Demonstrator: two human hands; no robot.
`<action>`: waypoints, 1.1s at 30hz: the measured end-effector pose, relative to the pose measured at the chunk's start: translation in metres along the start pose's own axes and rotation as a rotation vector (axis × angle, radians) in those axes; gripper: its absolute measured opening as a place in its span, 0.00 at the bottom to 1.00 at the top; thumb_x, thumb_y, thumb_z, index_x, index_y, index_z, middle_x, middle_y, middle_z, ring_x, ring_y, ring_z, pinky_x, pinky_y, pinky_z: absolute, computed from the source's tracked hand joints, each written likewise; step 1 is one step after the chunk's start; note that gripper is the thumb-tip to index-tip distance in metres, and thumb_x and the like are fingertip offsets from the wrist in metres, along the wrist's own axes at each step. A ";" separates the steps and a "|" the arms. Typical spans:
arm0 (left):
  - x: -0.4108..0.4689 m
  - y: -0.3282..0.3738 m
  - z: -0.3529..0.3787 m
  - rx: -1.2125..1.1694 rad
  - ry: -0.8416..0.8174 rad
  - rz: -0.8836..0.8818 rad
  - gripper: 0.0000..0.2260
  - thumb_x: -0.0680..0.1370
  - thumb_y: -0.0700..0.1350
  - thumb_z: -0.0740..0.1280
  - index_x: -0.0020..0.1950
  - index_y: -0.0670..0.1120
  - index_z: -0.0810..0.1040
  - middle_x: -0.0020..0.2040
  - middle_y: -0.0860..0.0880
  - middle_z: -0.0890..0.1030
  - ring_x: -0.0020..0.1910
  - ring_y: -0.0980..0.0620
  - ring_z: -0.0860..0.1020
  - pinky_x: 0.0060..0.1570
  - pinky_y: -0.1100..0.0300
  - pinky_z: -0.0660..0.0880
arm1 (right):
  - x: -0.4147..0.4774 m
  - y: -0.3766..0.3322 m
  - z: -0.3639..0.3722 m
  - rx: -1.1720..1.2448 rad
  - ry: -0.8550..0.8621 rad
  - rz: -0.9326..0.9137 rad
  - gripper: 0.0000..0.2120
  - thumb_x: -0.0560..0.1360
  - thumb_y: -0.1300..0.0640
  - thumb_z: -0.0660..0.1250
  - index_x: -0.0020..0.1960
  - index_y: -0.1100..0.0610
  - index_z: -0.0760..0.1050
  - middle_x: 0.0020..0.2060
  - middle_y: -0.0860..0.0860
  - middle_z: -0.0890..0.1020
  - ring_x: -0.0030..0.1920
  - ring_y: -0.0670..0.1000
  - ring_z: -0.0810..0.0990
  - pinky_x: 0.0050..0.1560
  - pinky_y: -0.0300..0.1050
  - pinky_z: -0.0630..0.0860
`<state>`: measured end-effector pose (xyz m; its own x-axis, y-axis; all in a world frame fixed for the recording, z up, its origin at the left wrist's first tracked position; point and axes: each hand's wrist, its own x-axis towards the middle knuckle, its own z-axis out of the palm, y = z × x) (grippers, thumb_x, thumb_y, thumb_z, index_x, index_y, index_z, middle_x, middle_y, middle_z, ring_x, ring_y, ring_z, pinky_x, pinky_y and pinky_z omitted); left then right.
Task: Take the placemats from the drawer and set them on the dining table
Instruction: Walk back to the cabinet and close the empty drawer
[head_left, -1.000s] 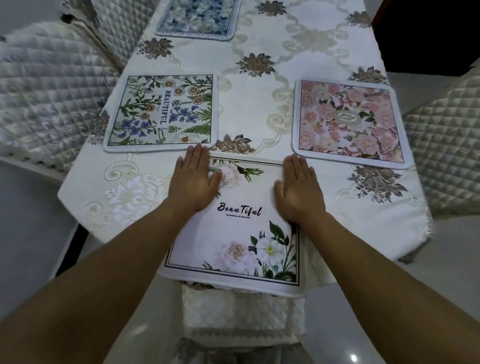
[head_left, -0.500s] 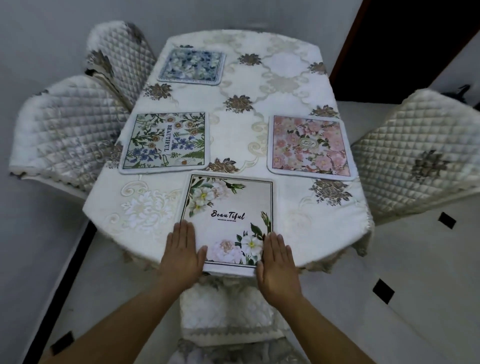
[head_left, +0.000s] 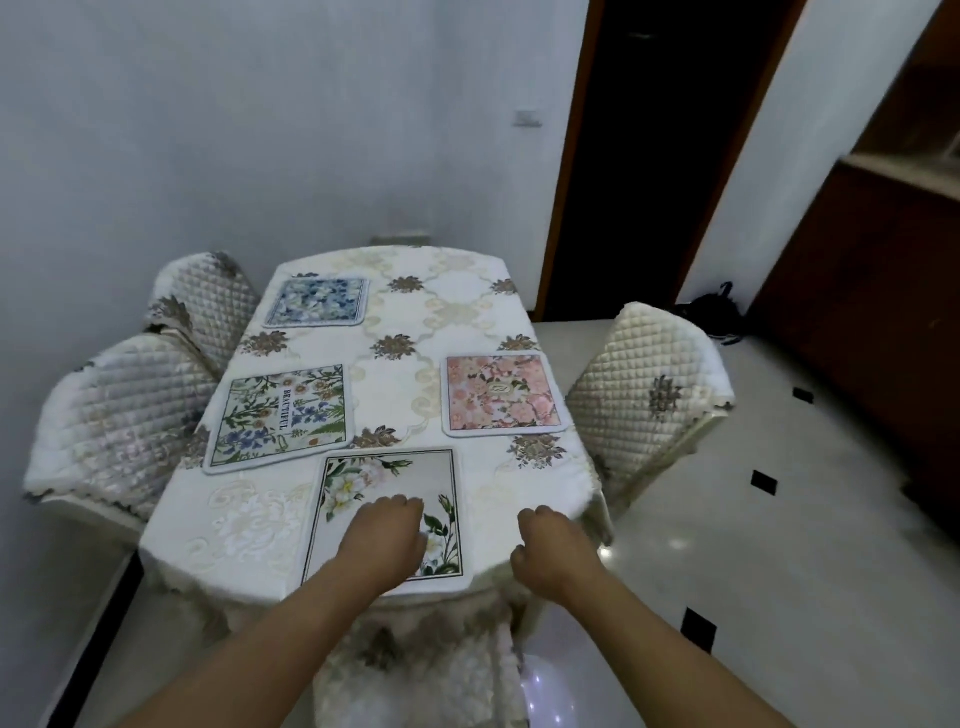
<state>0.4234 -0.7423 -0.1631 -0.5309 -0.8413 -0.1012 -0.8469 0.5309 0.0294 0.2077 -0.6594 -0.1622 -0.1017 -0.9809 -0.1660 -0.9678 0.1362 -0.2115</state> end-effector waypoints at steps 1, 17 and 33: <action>-0.003 0.015 -0.008 0.026 0.027 0.037 0.12 0.79 0.51 0.60 0.56 0.45 0.74 0.52 0.44 0.79 0.51 0.44 0.77 0.43 0.52 0.67 | -0.011 0.009 -0.009 -0.011 0.021 0.009 0.06 0.73 0.54 0.60 0.46 0.56 0.68 0.50 0.57 0.78 0.51 0.60 0.78 0.43 0.47 0.69; -0.050 0.382 -0.028 0.037 0.188 0.400 0.16 0.77 0.52 0.58 0.59 0.47 0.75 0.56 0.42 0.78 0.58 0.39 0.76 0.57 0.48 0.70 | -0.286 0.262 -0.087 -0.015 0.192 0.328 0.14 0.73 0.50 0.61 0.52 0.59 0.73 0.52 0.59 0.78 0.52 0.62 0.78 0.52 0.50 0.73; -0.007 0.685 -0.038 0.090 0.116 0.729 0.13 0.78 0.54 0.59 0.56 0.48 0.74 0.53 0.47 0.79 0.54 0.44 0.77 0.54 0.51 0.69 | -0.423 0.495 -0.100 0.020 0.311 0.723 0.08 0.74 0.54 0.59 0.49 0.57 0.73 0.49 0.56 0.79 0.49 0.58 0.77 0.48 0.48 0.67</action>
<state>-0.1546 -0.3767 -0.1041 -0.9614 -0.2747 0.0187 -0.2752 0.9608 -0.0328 -0.2511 -0.1906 -0.1006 -0.7671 -0.6415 0.0073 -0.6329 0.7549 -0.1719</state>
